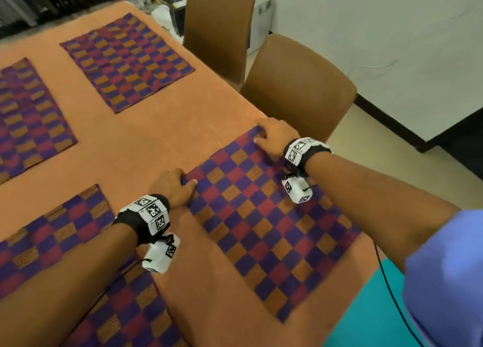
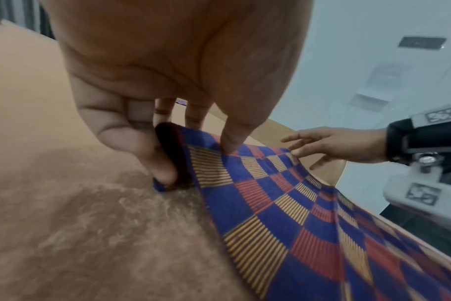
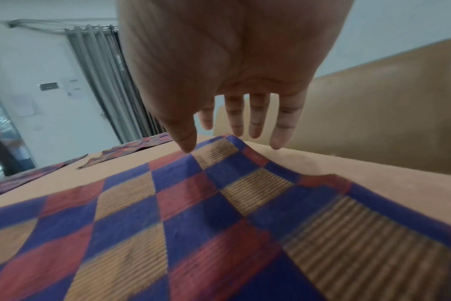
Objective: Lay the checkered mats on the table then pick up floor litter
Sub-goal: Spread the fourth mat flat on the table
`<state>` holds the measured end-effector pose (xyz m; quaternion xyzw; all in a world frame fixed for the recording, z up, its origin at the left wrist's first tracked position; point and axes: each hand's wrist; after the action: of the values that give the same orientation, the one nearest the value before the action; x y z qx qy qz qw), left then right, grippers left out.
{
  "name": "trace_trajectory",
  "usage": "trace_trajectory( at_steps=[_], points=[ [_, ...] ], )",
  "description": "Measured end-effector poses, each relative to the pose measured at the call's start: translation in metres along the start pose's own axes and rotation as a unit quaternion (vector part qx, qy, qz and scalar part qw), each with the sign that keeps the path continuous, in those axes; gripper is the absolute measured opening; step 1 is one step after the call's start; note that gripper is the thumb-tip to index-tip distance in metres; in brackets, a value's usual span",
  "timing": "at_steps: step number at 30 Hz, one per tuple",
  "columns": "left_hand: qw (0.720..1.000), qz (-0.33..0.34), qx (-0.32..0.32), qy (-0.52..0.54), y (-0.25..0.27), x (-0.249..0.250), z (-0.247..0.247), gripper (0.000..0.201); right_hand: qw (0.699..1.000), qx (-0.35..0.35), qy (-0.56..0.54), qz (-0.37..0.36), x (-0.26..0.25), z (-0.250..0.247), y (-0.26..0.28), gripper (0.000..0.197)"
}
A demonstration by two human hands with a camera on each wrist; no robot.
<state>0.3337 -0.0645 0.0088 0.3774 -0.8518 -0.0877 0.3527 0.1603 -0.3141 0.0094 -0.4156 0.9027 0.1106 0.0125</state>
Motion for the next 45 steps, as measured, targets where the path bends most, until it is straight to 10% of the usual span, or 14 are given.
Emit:
trace_trajectory(
  at_steps=[7, 13, 20, 31, 45],
  points=[
    [0.942, -0.006, 0.067, 0.329, -0.010, 0.001, -0.005, 0.022, 0.993, 0.036, -0.105, 0.034, 0.001, 0.003, -0.032, 0.042],
    [0.886, 0.112, 0.192, 0.408, 0.018, 0.006, -0.019, 0.018, 0.940, 0.142, -0.308, 0.033, 0.014, -0.019, 0.005, 0.046],
    [0.922, -0.012, 0.156, 0.355, 0.002, -0.031, -0.003, 0.027, 0.952, -0.027, -0.299, 0.062, 0.038, -0.001, 0.026, 0.034],
    [0.935, -0.097, 0.097, 0.326, -0.057, -0.013, -0.028, 0.044, 0.959, -0.040, -0.275, 0.063, 0.007, -0.006, -0.052, 0.033],
    [0.969, 0.015, 0.173, 0.176, -0.080, -0.037, -0.045, 0.035, 0.994, -0.019, -0.109, -0.010, -0.029, -0.017, -0.100, 0.062]
  ],
)
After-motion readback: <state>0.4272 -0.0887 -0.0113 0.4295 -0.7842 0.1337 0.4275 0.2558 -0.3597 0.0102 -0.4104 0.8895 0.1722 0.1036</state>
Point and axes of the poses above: each hand's wrist, its own y-axis away from the middle knuckle, its own z-axis out of the palm, x = y × z, and after that the axes turned 13 degrees about y, right-handed
